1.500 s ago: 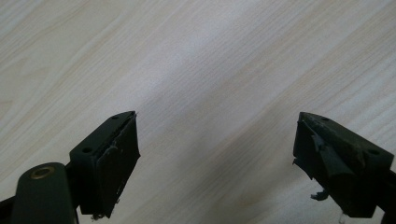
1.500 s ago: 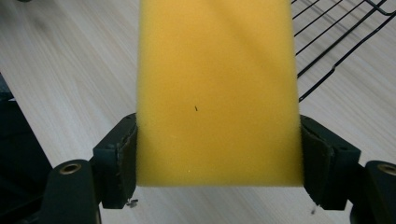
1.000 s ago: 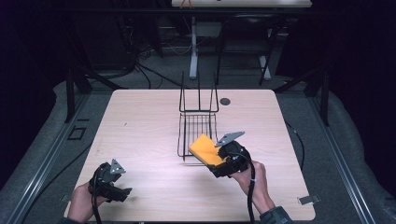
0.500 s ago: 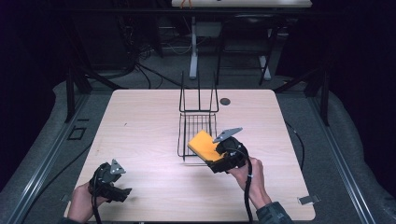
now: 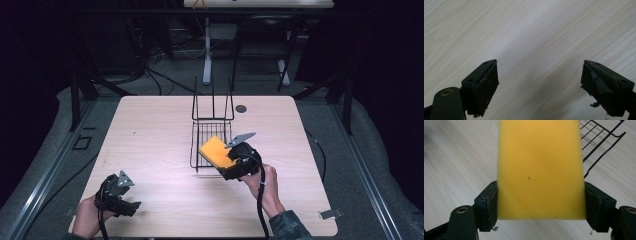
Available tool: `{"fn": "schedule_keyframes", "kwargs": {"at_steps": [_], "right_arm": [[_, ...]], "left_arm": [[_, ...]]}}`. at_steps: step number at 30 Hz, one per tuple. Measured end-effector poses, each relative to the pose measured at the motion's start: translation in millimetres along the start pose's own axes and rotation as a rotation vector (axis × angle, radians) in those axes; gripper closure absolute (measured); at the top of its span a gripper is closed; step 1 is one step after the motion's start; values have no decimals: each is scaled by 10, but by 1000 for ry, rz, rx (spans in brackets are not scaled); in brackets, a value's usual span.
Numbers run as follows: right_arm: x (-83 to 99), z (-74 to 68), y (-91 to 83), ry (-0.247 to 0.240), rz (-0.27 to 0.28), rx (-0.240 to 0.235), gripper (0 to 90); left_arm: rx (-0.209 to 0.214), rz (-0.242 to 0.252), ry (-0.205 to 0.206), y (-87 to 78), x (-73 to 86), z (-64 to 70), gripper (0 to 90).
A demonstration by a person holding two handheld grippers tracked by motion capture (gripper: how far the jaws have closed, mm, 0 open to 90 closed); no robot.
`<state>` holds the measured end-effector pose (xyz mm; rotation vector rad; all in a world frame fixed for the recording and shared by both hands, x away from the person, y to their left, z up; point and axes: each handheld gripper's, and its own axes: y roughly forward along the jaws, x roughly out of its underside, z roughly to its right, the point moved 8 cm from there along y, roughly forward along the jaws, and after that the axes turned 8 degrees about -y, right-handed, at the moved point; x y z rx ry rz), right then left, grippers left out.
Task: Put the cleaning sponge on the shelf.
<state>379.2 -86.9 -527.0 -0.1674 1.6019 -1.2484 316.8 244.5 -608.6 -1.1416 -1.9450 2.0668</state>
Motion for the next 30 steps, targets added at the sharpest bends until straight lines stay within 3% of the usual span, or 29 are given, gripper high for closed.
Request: {"fn": "schedule_keyframes", "kwargs": {"at_steps": [23, 30], "right_arm": [[-144, 82, 267, 34, 4, 31, 249], [-191, 84, 393, 24, -4, 38, 249]], "left_arm": [[2, -3, 5, 3, 1, 5, 144], [2, -2, 6, 3, 3, 6, 144]]}}
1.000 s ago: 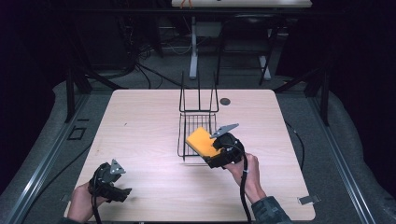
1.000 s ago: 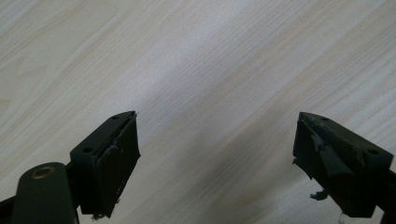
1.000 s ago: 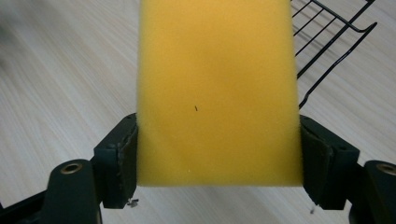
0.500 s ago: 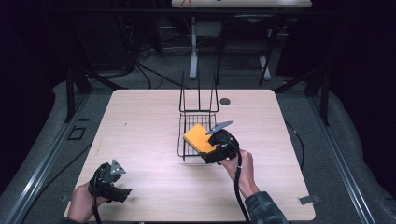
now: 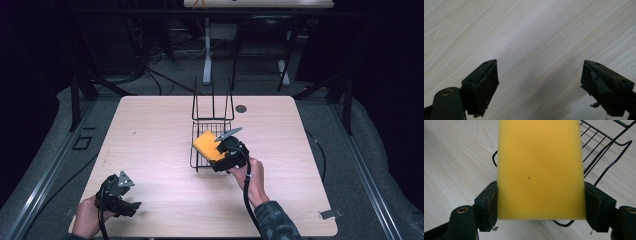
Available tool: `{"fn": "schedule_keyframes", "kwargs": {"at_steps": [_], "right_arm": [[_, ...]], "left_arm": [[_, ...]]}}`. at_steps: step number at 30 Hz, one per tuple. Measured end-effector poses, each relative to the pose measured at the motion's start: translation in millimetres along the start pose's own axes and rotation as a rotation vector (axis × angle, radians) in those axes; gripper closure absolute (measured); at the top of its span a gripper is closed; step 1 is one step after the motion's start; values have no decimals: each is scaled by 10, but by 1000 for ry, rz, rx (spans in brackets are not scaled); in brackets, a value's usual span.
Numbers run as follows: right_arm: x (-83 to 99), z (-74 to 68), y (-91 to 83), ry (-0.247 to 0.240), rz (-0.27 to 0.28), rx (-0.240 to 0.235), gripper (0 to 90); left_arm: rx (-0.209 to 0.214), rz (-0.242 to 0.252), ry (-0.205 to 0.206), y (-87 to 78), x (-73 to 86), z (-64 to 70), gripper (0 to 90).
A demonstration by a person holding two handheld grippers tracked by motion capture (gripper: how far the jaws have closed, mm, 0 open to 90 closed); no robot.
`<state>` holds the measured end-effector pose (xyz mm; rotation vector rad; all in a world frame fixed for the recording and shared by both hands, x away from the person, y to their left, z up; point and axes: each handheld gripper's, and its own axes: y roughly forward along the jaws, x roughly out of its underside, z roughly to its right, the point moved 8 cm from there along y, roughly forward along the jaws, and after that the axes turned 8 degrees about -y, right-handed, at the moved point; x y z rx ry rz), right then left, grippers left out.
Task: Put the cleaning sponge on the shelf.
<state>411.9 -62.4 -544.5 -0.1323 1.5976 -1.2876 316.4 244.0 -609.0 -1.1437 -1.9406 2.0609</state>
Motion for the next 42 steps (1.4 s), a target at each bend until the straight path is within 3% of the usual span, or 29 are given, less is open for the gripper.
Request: {"fn": "schedule_keyframes", "kwargs": {"at_steps": [11, 18, 42], "right_arm": [[-21, 111, 165, 61, -5, 24, 248], [-1, 164, 280, 88, -36, 32, 247], [38, 194, 555, 115, -114, 31, 240]], "left_arm": [[1, -2, 0, 0, 3, 1, 144], [2, -6, 7, 4, 5, 6, 144], [2, -3, 4, 2, 4, 1, 144]]}}
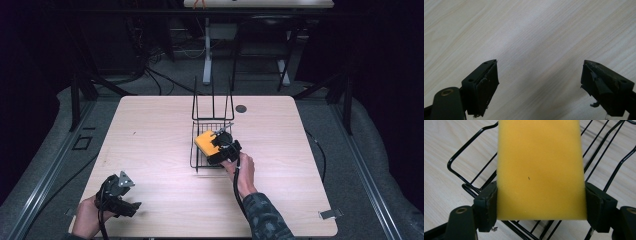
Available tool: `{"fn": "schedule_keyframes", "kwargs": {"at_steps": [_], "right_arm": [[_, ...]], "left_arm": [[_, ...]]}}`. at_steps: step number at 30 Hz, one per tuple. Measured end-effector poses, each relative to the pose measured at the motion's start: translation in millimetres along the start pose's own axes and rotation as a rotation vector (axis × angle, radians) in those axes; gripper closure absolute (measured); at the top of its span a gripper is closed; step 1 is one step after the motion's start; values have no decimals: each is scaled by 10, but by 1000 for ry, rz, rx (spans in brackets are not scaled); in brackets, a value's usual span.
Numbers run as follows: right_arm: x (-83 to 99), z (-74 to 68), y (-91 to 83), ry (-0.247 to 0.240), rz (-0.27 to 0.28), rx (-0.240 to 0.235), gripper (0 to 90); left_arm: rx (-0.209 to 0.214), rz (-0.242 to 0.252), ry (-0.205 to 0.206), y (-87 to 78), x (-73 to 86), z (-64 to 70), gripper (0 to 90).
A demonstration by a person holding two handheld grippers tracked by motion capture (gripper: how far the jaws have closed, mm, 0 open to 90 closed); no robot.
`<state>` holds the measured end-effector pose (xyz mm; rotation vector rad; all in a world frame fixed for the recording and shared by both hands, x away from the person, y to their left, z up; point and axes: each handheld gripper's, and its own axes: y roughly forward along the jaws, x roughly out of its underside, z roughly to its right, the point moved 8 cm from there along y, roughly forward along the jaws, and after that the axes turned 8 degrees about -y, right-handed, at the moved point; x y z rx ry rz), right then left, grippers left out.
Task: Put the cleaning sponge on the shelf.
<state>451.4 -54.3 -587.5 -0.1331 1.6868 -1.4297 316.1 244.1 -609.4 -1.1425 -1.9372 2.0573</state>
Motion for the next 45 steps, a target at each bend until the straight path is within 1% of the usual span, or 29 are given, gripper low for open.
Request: {"fn": "schedule_keyframes", "kwargs": {"at_steps": [4, 10, 14, 17, 18, 23, 24, 25, 26, 29, 30, 32, 34, 35, 36, 37, 38, 40, 41, 42, 43, 44, 45], "right_arm": [[7, -9, 19, 6, -8, -6, 238], [19, 0, 40, 22, -17, -2, 228], [20, 2, 45, 16, -19, -3, 220], [11, 3, 35, 8, -10, -3, 160], [13, -4, 32, 10, -15, -4, 141], [10, 7, -3, 16, -3, -5, 113], [2, 14, -34, 17, 15, -4, 82], [1, 17, -53, 19, 20, -2, 74], [1, 23, -74, 12, 25, -2, 61], [-2, 12, -123, 15, 43, -13, 59], [-6, -1, -207, 9, 62, -19, 52], [-8, -18, -266, 7, 79, -24, 47], [2, -30, -336, -2, 85, -24, 38], [2, -30, -336, -2, 85, -24, 38], [14, -37, -412, -16, 98, -21, 36], [14, -37, -412, -16, 98, -21, 36], [29, -50, -480, -18, 107, -26, 41], [50, -50, -535, -21, 111, -26, 40], [50, -50, -535, -21, 111, -26, 40], [75, -53, -607, -20, 121, -28, 37], [75, -53, -607, -20, 121, -28, 37], [110, -48, -686, -31, 127, -23, 31], [121, -54, -714, -26, 129, -25, 29]], "left_arm": [[0, 2, -3, -1, -3, -2, 144], [0, 2, -1, -2, -3, 0, 144], [0, 7, -7, -7, -6, -5, 144], [-1, 6, -8, -7, -5, -8, 144], [-1, 7, -5, -6, -6, -5, 144], [-2, 6, -6, -6, -5, -4, 144], [-2, 6, -6, -6, -5, -5, 144], [-1, 6, -5, -6, -5, -4, 144], [-1, 6, -4, -5, -5, -3, 144], [-1, 6, -4, -6, -4, -3, 144], [-1, 5, -4, -5, -4, -3, 144], [-1, 3, -3, -4, -3, -1, 144], [-3, 6, -1, -6, -6, 1, 144], [-3, 6, -1, -6, -6, 1, 144], [-2, 5, -2, -7, -4, -1, 144], [-2, 5, -2, -7, -4, -1, 144], [-1, 3, -3, -6, -3, 0, 144], [-2, 2, 1, -6, -4, 0, 144], [-2, 2, 1, -6, -4, 0, 144], [-1, 3, -2, -5, -3, 2, 144], [-1, 3, -2, -5, -3, 2, 144], [-1, 3, -3, -6, -2, 1, 144], [-2, 4, -3, -6, -3, 1, 144]]}}
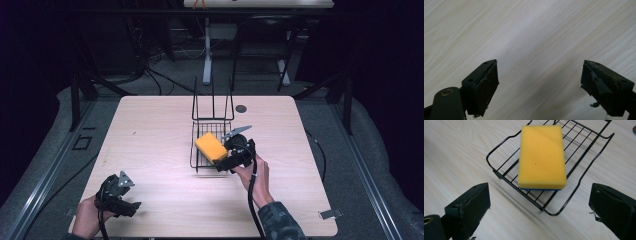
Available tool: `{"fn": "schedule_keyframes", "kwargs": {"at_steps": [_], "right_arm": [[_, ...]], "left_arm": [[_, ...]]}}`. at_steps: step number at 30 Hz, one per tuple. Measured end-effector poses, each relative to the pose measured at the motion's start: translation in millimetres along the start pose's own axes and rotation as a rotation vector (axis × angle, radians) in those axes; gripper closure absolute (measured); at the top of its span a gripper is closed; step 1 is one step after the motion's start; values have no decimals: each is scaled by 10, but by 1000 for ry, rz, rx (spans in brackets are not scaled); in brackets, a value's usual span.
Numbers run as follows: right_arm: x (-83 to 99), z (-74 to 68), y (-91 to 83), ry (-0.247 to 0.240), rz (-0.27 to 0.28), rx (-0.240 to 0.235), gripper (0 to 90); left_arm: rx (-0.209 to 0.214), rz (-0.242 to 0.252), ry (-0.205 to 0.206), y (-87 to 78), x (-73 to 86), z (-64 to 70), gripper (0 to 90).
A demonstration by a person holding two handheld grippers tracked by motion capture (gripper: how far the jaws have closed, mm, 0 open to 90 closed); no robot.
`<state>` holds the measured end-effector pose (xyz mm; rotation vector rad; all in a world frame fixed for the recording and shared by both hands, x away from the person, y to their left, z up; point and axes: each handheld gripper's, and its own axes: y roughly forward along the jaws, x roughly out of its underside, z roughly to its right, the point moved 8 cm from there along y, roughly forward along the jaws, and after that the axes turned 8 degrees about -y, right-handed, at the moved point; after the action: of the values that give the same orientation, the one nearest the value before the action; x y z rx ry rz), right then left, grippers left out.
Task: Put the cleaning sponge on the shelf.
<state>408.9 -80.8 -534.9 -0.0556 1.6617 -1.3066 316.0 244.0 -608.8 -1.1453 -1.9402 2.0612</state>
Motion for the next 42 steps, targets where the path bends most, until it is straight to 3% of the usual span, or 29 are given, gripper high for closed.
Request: {"fn": "schedule_keyframes", "kwargs": {"at_steps": [15, 23, 26, 32, 37, 40, 42], "right_arm": [[344, 8, -522, -39, -3, 35, 32], [705, 84, -717, -22, -12, 69, 44], [808, 107, -743, -9, -14, 76, 54], [1206, 245, -758, 34, -42, 125, 62], [1424, 299, -706, 74, -70, 131, 63], [1563, 330, -629, 102, -116, 124, 66], [1574, 338, -614, 106, -112, 126, 74]], "left_arm": [[-2, -5, 1, 3, 1, -1, 144], [-3, -5, -1, 6, 0, 0, 144], [-3, -6, 0, 6, 1, -1, 144], [0, -8, 0, 12, 3, 1, 144], [0, -9, 5, 12, -1, 6, 144], [3, -8, 11, 11, -3, 19, 144], [3, -7, 12, 10, -2, 18, 144]]}}
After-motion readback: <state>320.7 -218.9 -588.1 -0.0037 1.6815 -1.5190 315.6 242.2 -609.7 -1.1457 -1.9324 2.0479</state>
